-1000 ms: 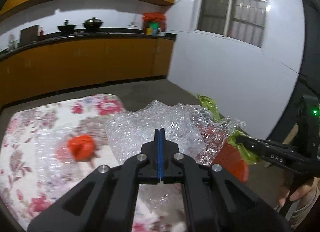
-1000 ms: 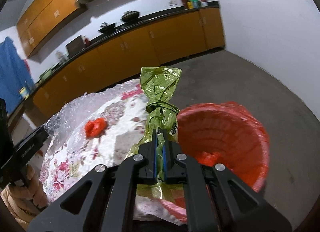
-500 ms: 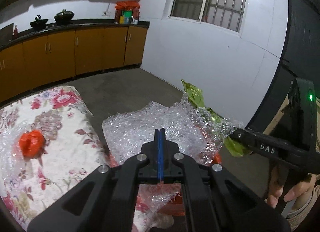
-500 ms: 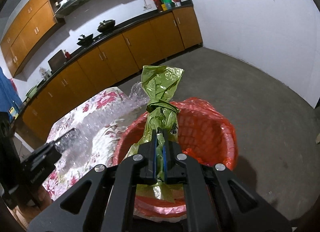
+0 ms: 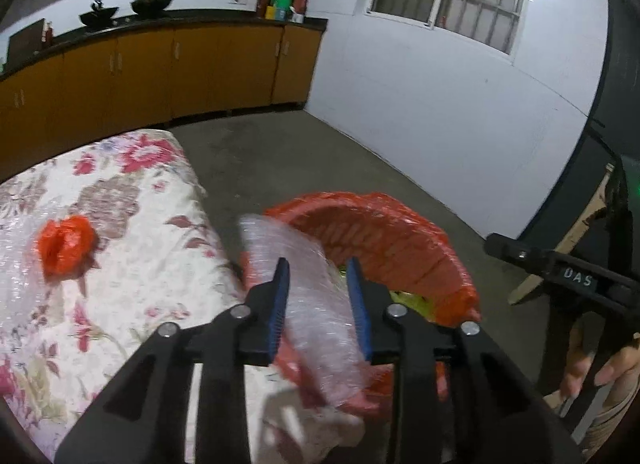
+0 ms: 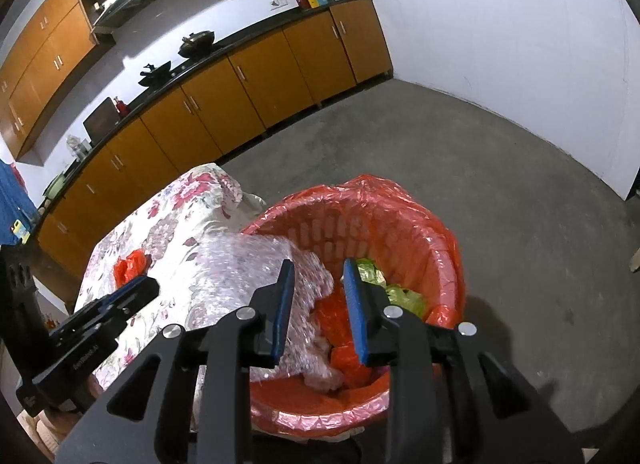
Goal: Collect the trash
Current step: 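Release the lime green bag and bubble wrap into the red basket with both grippers, then grasp a red bag with the right gripper while the left gripper grasps bubble wrap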
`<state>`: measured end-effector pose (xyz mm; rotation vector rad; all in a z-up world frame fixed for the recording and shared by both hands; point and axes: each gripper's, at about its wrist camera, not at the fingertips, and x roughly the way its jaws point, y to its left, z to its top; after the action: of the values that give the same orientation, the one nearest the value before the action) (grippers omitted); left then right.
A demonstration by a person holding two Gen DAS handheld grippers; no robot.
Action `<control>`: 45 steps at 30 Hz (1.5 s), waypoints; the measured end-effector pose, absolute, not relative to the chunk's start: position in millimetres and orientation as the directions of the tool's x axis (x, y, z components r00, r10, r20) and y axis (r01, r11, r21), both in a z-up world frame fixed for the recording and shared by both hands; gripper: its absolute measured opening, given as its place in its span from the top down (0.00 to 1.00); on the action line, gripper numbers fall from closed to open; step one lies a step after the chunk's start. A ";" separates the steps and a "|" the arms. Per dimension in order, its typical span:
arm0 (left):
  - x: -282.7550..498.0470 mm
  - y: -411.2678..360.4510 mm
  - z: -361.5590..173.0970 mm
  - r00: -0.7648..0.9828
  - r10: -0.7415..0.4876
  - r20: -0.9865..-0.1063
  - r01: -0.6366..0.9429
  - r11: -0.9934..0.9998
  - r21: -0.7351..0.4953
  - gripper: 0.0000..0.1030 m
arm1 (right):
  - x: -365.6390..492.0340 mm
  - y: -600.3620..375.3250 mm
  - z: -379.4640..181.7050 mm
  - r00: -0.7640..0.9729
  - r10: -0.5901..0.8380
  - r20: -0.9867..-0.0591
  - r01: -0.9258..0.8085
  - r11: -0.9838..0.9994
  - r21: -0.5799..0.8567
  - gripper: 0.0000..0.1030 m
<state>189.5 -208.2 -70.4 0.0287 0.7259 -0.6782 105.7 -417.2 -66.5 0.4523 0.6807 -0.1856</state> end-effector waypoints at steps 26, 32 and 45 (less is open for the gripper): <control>235.4 -51.4 -80.1 0.746 -0.206 -0.633 0.198 0.977 -0.084 0.47 | 141.0 -346.6 -62.8 0.749 0.057 -0.661 0.165 0.949 0.269 0.74; 283.7 17.4 -99.5 0.732 -0.039 -0.681 -0.013 0.997 -0.072 0.45 | 158.4 -322.5 -66.9 0.733 0.095 -0.674 0.120 0.957 0.265 0.74; 314.8 39.3 -148.0 0.628 -0.037 -0.777 -0.012 0.998 -0.057 0.56 | 218.5 -237.3 -62.8 0.716 0.214 -0.665 -0.048 0.965 0.259 0.74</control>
<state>314.8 39.3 -148.0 -0.0591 0.8913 -0.0142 218.5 -237.3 -62.8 0.2301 0.7606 0.1466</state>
